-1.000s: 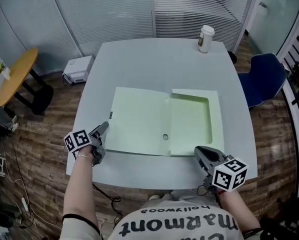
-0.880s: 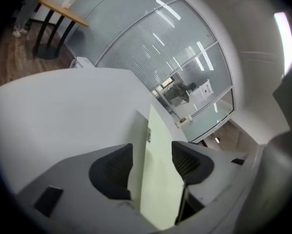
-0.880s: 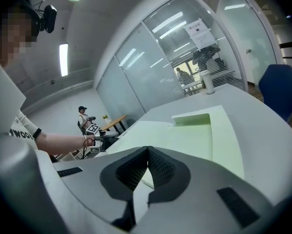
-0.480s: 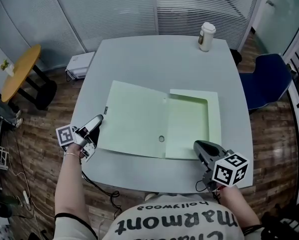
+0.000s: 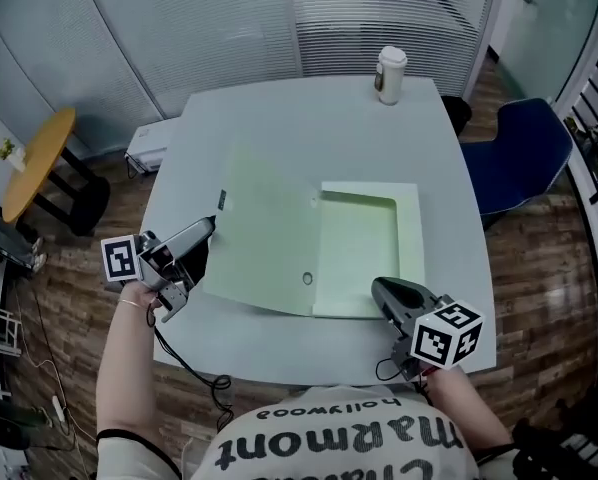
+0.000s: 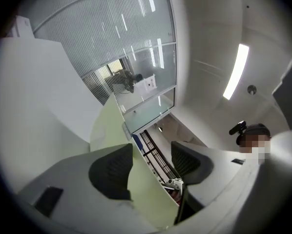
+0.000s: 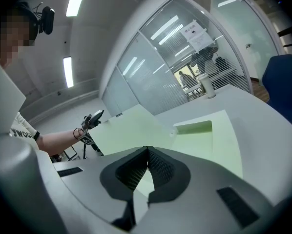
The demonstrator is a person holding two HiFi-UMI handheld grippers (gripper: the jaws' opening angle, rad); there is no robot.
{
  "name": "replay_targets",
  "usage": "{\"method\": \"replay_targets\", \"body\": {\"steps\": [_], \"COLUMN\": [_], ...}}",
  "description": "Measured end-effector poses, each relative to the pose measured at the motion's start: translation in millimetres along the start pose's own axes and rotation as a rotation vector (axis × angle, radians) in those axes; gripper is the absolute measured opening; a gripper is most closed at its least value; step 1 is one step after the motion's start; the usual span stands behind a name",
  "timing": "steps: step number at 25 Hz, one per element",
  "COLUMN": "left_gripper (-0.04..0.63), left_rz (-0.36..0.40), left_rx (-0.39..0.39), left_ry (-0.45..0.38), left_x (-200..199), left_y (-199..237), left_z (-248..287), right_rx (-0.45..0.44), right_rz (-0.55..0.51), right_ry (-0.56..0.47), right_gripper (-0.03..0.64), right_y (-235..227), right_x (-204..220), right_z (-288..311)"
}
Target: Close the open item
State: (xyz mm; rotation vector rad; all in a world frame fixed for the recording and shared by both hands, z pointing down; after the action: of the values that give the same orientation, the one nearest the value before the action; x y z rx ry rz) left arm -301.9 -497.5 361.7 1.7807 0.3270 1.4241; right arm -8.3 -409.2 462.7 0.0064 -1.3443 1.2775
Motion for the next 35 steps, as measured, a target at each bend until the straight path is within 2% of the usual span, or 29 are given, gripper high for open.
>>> {"method": "replay_targets", "body": {"steps": [3, 6, 14, 24, 35], "left_gripper": [0.261, 0.260, 0.259, 0.259, 0.258], "left_rz": [0.029, 0.064, 0.051, 0.075, 0.062], "left_rx": [0.092, 0.144, 0.256, 0.293, 0.313], "left_ry": [0.046, 0.080, 0.150, 0.236, 0.334], "left_x": [2.9, 10.2, 31.7, 71.5, 88.0], "left_y": [-22.9, -36.3, -57.0, -79.6, -82.7], "left_z": [40.2, 75.7, 145.7, 223.5, 246.1], "right_rx": [0.018, 0.044, 0.111, 0.121, 0.122], "right_rz": [0.006, 0.016, 0.050, 0.084, 0.111], "right_ry": [-0.025, -0.049, -0.105, -0.137, -0.120], "right_gripper": [0.000, 0.000, 0.000, 0.000, 0.000], "right_y": [-12.4, -25.1, -51.8, -102.9, -95.8], "right_x": [-7.3, -10.9, -12.5, -15.8, -15.4], "right_z": [-14.5, -29.9, -72.8, -121.1, -120.1]}}
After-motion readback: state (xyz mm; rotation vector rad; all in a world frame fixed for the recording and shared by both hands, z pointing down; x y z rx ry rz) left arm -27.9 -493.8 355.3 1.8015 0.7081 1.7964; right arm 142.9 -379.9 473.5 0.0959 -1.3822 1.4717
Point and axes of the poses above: the fingertips, and each gripper's own axes: z forward along the fingers, y to its left, x out of its underside, the point moved 2 cm from there along -z, backward along the fingers, and after that the axes turned 9 degrees about z, right-handed, at the moved point
